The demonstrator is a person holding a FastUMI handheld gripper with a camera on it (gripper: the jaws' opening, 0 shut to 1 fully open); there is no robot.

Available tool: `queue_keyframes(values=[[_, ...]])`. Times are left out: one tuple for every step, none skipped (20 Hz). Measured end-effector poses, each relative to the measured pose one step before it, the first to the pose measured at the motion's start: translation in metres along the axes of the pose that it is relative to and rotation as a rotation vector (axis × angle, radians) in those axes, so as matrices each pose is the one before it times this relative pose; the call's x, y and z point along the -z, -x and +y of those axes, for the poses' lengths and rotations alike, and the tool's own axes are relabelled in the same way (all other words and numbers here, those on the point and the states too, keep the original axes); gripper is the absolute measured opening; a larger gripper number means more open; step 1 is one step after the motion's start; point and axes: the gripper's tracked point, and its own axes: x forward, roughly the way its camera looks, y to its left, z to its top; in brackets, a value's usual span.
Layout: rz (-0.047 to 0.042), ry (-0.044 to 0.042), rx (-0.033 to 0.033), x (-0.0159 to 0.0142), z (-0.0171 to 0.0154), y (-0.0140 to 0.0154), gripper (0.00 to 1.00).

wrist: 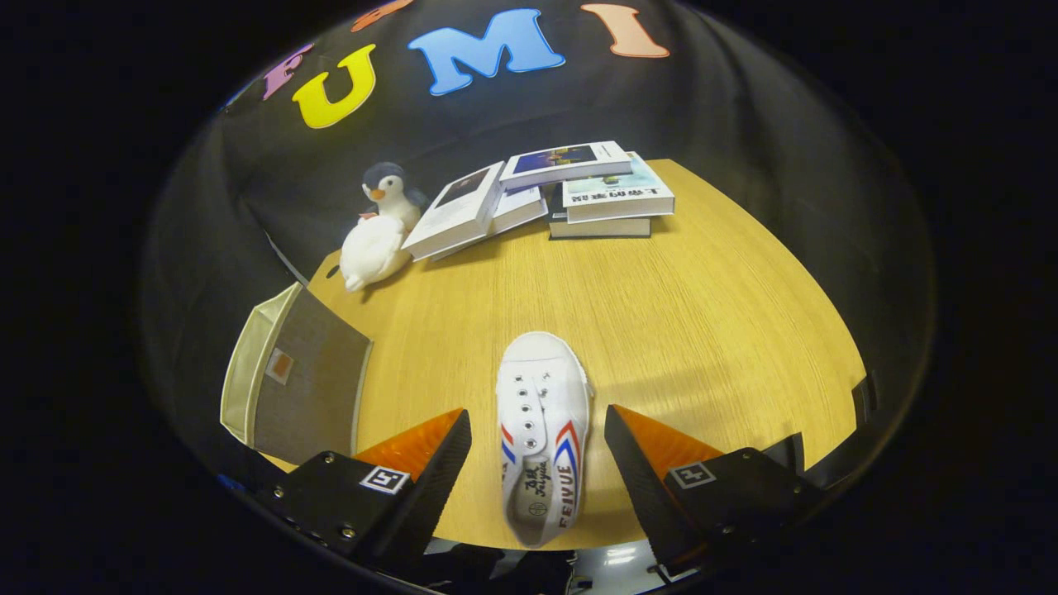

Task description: Open the storage box then place both shoes into the box .Put the left shoe in first, then the right shoe, with the right side of both shoes facing outward in a uniform manner.

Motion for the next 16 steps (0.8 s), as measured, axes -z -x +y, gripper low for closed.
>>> queue_keyframes(values=[[0.01352, 0.01006, 0.01057, 0.00402, -0.00508, -0.0024, 0.98], [0.0158, 0.01091, 0.01162, 0.00538, -0.00552, -0.00387, 0.98], [0.01883, 0.01303, 0.01131, 0.00489, -0.00446, -0.00376, 0.98], [0.01761, 0.0151, 0.01108, 0.00569, -0.00391, -0.00319, 0.98], [0.01078, 0.01594, 0.01025, 0.00343, -0.00264, -0.00284, 0.98], [0.01179, 0.01624, 0.00646, 0.00358, -0.00182, -0.00408, 0.98], [0.01126, 0.01536, 0.00591, 0.00394, -0.00104, -0.00346, 0.98], [0.00902, 0.01394, 0.00712, 0.00233, -0.00118, -0.00277, 0.98], [0.01187, 0.012, 0.00354, 0.0018, -0.0006, -0.00353, 0.98], [0.01116, 0.00919, -0.00174, 0.00251, 0.00127, -0.00343, 0.98], [0.0095, 0.00931, 0.00147, 0.00155, 0.00098, -0.00308, 0.98], [0.00624, 0.00885, -0.00085, 0.00065, 0.0017, -0.00295, 0.98], [0.00688, 0.01151, 0.00457, 0.00067, 0.00056, -0.00331, 0.92], [0.00946, 0.01332, 0.00471, 0.00135, 0.00089, -0.00274, 0.91], [0.00709, 0.01282, 0.00549, 0.00143, 0.00037, -0.00414, 0.91], [0.00983, 0.01252, 0.00751, 0.0026, 0.00056, -0.00365, 0.91]])
